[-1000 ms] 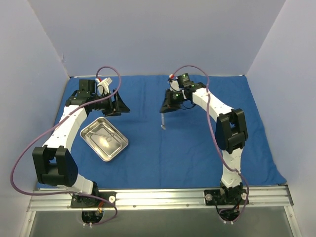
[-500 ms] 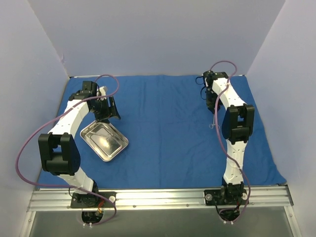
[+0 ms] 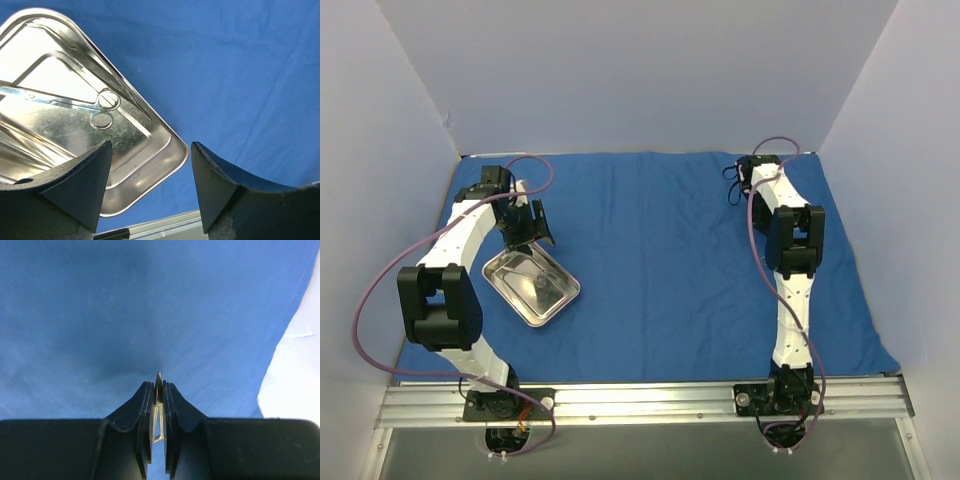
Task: Open and lay out the surgical kit
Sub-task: Place the medical item in the surgical kit.
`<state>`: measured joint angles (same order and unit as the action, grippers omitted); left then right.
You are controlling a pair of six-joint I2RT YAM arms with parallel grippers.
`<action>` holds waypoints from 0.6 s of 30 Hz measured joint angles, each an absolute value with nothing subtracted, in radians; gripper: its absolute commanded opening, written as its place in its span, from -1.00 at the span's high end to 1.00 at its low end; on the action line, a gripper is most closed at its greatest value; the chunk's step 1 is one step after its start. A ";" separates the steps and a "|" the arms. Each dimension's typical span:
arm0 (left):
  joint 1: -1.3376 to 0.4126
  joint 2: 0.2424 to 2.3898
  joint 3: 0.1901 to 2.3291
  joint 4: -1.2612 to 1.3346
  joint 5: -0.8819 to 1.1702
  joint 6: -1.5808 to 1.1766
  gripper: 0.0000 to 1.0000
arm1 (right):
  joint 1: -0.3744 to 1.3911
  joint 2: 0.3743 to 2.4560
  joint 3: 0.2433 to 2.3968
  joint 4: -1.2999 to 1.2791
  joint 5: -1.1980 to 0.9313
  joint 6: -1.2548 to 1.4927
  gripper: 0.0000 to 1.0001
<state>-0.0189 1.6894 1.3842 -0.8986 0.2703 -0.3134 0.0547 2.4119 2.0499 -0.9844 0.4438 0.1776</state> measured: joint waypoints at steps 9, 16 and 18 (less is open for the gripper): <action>-0.011 1.719 1.417 -0.904 0.268 -0.313 -0.46 | 0.064 2.420 2.066 -0.980 0.472 0.169 0.94; -0.010 1.737 1.417 -0.918 0.258 -0.313 -0.49 | 0.087 2.420 2.060 -0.976 0.472 0.163 0.16; -0.003 1.738 1.417 -0.923 0.257 -0.313 -0.51 | 0.094 2.420 2.055 -0.976 0.473 0.159 -0.05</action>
<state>-0.0032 1.7378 1.4166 -0.9234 0.2573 -0.3126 0.0944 2.4203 2.0548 -0.9764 0.4728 0.1589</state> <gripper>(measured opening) 0.745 0.439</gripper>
